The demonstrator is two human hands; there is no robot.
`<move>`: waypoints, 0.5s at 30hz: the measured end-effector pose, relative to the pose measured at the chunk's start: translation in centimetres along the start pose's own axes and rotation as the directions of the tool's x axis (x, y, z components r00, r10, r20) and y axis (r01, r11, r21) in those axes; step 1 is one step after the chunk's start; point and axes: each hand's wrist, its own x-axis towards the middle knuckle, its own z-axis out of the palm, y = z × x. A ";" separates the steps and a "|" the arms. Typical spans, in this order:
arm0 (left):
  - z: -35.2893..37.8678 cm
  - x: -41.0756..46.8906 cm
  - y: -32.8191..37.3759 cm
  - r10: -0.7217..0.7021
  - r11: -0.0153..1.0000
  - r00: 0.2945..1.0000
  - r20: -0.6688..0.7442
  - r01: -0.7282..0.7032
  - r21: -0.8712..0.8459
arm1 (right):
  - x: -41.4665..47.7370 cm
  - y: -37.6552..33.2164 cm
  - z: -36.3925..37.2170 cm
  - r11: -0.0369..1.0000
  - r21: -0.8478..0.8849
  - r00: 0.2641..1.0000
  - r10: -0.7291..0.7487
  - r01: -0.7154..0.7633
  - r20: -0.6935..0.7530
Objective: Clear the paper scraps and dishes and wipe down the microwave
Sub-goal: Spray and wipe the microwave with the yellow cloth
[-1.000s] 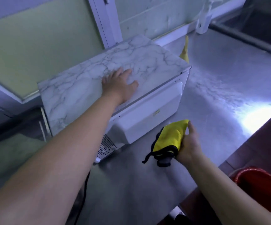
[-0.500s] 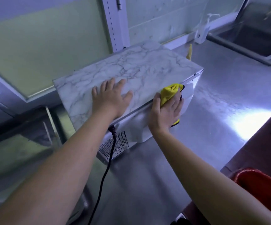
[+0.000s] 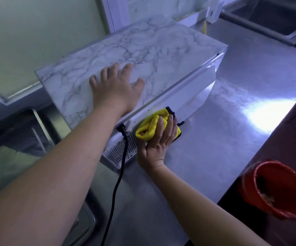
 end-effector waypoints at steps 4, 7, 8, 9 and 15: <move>-0.1 0.0 0.1 -0.008 1.000 1.000 -0.008 0.008 -0.005 | -2.4 -0.2 1.7 0.784 0.333 0.838 0.545 -0.523 0.033; -0.1 0.1 0.2 -0.011 1.000 1.000 -0.014 0.011 -0.009 | -3.1 -0.8 1.8 0.358 0.567 0.567 0.787 -0.741 0.244; -0.1 0.1 0.2 -0.014 1.000 1.000 -0.015 0.014 -0.011 | -2.9 -0.9 1.5 0.265 0.607 0.518 0.805 -0.749 0.288; -0.1 0.1 0.2 -0.013 1.000 1.000 -0.015 0.012 -0.012 | -2.7 -0.9 1.2 0.192 0.632 0.475 0.822 -0.751 0.314; -0.4 0.0 0.3 -0.018 1.000 1.000 -0.009 0.017 -0.025 | -2.1 0.6 -5.1 -0.258 0.433 0.062 0.798 -0.864 0.600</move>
